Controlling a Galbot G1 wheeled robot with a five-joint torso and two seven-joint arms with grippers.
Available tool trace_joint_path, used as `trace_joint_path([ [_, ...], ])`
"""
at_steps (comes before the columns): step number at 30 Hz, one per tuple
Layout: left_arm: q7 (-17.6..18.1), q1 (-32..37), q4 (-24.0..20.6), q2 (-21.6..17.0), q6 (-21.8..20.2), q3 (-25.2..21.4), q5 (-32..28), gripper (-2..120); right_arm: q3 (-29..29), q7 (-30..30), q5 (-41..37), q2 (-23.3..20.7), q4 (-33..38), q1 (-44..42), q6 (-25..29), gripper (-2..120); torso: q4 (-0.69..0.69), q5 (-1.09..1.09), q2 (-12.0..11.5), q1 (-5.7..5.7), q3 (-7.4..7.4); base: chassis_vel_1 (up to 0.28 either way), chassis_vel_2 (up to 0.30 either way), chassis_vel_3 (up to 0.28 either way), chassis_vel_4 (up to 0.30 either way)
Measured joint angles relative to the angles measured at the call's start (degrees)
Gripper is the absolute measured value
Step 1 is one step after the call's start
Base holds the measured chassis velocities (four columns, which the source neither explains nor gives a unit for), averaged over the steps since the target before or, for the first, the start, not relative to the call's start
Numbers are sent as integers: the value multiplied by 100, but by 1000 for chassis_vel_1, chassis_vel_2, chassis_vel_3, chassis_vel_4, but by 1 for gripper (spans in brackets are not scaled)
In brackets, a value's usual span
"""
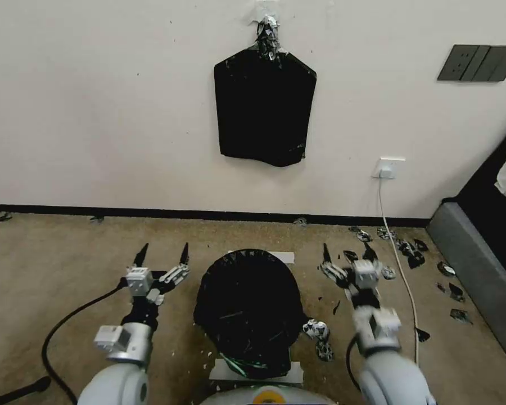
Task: Place a trash bag onto the trash bin.
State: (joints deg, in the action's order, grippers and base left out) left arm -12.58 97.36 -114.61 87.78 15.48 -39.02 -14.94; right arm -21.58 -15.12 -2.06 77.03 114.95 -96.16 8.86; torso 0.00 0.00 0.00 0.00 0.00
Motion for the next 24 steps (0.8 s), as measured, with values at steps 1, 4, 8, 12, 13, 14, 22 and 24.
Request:
trace_joint_path([
  [1,0,0,0,0,0,0,0,100,0,0,0,0,0,0,0,100,0,0,0,0,0,0,0,0,0],
  [4,-92,14,52,69,52,9,-10,100,-35,58,28,12,11,24,42,100,0,0,0,0,0,0,0,0,0],
  [8,-112,15,53,91,33,15,-5,100,-55,76,64,-6,36,56,28,100,0,0,0,0,0,0,0,0,0],
  [12,-111,15,53,92,11,20,-4,100,-52,81,65,-15,44,67,9,100,0,0,0,0,0,0,0,0,0],
  [13,-110,15,53,92,6,22,-4,100,-49,83,65,-17,46,70,2,100,0,0,0,0,0,0,0,0,0],
  [14,-110,15,53,92,6,22,-4,100,-49,83,65,-17,46,70,2,100,0,0,0,0,0,0,0,0,0],
  [22,-95,15,50,92,-20,27,-5,100,-36,89,57,-28,56,80,-26,100,1,0,0,0,0,0,0,0,0],
  [24,-92,14,48,92,-26,29,-6,100,-34,90,54,-29,58,83,-31,100,0,0,0,0,0,0,0,0,0],
])
